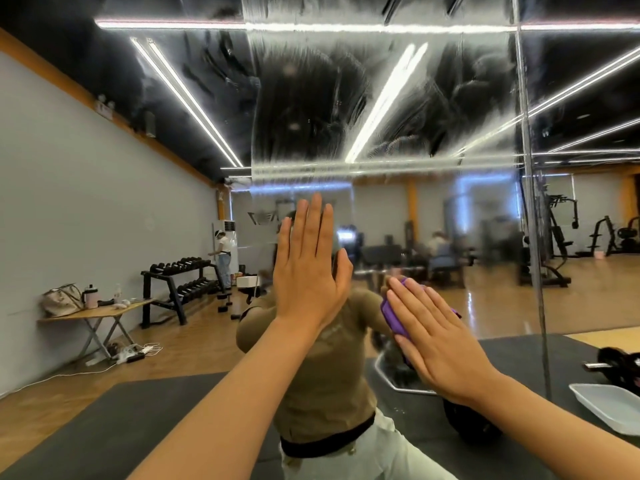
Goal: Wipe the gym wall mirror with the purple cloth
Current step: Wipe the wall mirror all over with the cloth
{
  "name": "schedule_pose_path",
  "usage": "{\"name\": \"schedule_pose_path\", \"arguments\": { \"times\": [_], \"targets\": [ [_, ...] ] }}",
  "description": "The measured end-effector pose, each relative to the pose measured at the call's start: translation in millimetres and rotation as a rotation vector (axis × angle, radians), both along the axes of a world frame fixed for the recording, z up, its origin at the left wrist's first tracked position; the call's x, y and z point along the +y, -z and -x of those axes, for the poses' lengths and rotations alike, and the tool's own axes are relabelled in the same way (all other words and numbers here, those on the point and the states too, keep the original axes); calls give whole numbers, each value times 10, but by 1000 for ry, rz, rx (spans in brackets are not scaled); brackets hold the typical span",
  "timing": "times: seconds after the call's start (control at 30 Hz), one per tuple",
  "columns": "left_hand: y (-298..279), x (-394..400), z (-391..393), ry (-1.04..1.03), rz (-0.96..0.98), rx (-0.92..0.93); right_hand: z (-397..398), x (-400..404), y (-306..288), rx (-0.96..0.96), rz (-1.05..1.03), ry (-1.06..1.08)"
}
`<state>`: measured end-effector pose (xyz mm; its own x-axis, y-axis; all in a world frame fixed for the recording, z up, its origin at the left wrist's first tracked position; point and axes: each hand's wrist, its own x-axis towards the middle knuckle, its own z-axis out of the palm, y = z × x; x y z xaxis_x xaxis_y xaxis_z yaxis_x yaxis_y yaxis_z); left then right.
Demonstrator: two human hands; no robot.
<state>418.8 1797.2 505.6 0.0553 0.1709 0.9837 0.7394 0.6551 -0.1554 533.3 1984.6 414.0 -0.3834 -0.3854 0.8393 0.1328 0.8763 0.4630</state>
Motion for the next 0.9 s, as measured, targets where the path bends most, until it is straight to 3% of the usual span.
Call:
{"name": "schedule_pose_path", "arguments": {
  "times": [0.13, 0.23, 0.37, 0.5, 0.63, 0.8, 0.9],
  "targets": [
    [2, 33, 51, -37, -19, 38, 92, -44, -451, 52, -8, -30],
    [-3, 38, 44, -29, -33, 62, 194, -106, -1158, 98, 24, -92],
    [7, 22, 53, -31, -27, 62, 166, 19, -2115, 8, -64, -64],
    [10, 26, 56, -31, -34, 68, 73, 207, -2611, 141, 106, -60],
    [1, 34, 28, -18, -47, 45, 130, 54, -2269, 187, 145, -119],
    [-1, 121, -96, 15, -89, -34, 17, 129, -877, -110, -286, -86],
    [31, 213, -137, 12, -70, -29, -75, 319, -571, -222, -453, -57]
  ]
}}
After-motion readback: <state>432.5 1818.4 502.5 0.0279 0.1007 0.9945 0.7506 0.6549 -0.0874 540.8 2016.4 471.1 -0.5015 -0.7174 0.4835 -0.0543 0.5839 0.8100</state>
